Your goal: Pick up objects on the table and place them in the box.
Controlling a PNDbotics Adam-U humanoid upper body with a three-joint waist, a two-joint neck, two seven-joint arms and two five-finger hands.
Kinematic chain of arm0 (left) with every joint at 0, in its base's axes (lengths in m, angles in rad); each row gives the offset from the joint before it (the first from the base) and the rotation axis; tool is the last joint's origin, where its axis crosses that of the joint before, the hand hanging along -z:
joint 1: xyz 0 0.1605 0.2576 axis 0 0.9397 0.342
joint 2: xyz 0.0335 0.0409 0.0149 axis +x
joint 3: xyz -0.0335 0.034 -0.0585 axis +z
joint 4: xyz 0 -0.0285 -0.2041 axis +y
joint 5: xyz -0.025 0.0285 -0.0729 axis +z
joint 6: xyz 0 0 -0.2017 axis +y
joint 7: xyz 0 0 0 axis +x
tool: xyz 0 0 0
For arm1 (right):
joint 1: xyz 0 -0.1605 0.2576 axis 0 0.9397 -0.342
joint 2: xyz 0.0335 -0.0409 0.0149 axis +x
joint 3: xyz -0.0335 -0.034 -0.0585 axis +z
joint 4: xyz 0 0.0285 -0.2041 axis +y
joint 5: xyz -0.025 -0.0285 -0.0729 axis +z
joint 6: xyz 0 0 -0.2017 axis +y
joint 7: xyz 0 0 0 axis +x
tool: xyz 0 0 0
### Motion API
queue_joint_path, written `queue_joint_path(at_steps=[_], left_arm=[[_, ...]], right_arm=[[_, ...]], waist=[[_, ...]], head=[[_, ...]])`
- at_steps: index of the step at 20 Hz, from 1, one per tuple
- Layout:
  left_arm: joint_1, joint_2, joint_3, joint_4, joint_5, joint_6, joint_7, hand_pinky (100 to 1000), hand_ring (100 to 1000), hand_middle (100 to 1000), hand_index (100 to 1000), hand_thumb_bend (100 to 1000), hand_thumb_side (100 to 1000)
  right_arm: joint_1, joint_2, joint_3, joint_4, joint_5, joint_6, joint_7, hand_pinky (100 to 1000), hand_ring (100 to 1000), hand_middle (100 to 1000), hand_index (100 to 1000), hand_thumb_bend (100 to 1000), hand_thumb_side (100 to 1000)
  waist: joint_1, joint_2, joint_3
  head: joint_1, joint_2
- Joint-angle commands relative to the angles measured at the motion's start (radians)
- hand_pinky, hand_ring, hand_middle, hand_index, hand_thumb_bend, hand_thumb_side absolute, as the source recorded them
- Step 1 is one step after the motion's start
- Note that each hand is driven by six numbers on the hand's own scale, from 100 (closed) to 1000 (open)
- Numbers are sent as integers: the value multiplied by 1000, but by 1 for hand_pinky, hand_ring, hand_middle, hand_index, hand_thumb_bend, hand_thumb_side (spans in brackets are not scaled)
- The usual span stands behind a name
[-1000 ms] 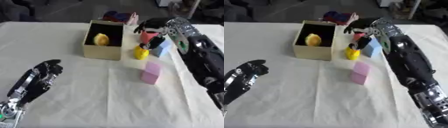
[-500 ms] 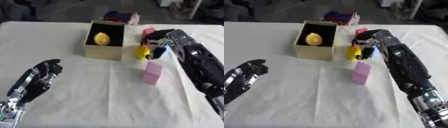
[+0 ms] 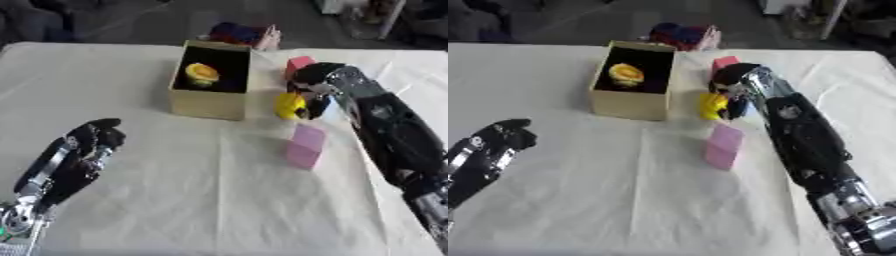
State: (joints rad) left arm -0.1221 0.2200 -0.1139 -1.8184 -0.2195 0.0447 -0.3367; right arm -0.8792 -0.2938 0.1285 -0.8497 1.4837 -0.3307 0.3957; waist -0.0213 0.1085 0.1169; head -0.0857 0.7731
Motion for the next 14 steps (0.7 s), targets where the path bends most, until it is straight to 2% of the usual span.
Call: queue_joint_path(at_steps=[1,6,8,14], left_arm=[[-5,13,8,-15,4,0,4,808,728,659,863,100,677],[-4,14,6,-15,4,0,3,809,729,659,863,100,676],[-5,13,5,-15,4,-1,2,809,730,659,863,100,674],[-12,8,-3,-14,7,-3,-6,808,731,659,862,100,670]], right_arm=[[-23,-15,-13,-35,-2,8,-110,766,679,537,490,175,100],[-63,-25,-15,-100,-62,13,-214,763,634,508,454,139,100],[-94,-25,-6,-119,-72,7,-225,764,628,503,453,134,100],[-176,37,-6,-105,-118,6,-216,770,630,515,490,107,100]], waist=[[-8,-22,0],[-7,-23,2],[-6,-24,5],[5,-23,23]], head=[[1,-3],[1,-3],[-1,-3],[-16,-3]])
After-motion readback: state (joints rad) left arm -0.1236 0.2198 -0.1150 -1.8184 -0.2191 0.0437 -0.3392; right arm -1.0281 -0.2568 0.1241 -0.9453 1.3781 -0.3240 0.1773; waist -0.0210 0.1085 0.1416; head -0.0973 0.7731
